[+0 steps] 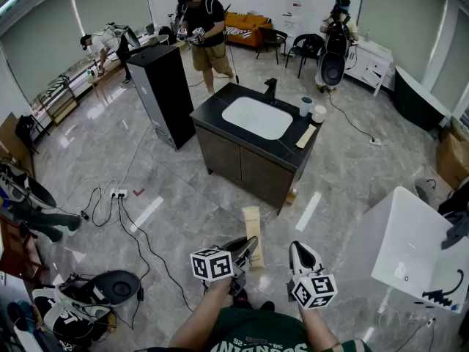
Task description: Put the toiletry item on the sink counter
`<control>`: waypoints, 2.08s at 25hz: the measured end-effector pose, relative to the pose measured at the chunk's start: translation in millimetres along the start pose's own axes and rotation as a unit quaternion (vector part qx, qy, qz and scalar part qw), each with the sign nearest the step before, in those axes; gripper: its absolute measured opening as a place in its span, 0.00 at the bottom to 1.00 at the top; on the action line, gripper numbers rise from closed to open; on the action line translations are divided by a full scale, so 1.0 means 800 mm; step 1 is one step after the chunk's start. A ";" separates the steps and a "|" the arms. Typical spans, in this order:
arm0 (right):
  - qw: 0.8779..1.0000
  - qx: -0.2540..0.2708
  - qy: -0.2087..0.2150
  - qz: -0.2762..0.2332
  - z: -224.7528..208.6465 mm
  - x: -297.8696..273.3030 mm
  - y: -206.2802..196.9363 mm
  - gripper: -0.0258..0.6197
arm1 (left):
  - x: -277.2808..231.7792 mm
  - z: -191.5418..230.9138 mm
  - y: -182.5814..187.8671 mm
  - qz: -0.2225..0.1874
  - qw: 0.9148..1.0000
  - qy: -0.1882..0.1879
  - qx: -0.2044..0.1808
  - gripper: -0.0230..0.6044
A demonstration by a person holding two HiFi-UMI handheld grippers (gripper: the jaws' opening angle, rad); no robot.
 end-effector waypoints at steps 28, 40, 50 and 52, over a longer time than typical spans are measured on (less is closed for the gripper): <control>1.000 -0.006 -0.010 0.020 0.011 -0.063 -0.022 0.11 | -0.004 0.057 0.028 0.010 1.000 -0.008 0.006 0.10; 0.999 -0.006 -0.029 0.018 -0.004 -0.089 -0.020 0.11 | -0.029 0.083 0.049 0.019 1.000 -0.018 0.004 0.10; 0.999 0.005 -0.027 0.026 -0.042 -0.146 -0.004 0.11 | -0.071 0.115 0.084 0.011 1.000 -0.016 0.006 0.10; 0.999 0.003 -0.027 0.025 -0.051 -0.165 -0.001 0.11 | -0.086 0.127 0.095 0.008 1.000 -0.017 0.006 0.10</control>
Point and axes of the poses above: the fingertips, and each gripper's own axes: x backward along the fingers, z to its left, y out of its top, the point moved 3 cm from there along x, backward along the fingers, and after that the axes turned 4 degrees about -x, right-handed, at the moved point
